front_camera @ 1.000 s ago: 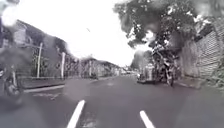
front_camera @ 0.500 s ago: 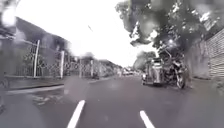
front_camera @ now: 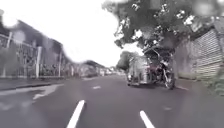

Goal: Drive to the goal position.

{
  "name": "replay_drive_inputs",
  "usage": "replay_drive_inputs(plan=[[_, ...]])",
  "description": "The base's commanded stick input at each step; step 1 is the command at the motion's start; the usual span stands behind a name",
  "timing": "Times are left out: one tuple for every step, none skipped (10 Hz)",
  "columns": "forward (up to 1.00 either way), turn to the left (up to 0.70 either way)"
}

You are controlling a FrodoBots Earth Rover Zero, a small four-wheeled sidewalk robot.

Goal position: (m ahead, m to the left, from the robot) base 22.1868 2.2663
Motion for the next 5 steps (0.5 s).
replay_drive_inputs(plan=[[1.00,0.00],[1.00,0.00],[1.00,0.00],[1.00,0.07],[1.00,0.03]])
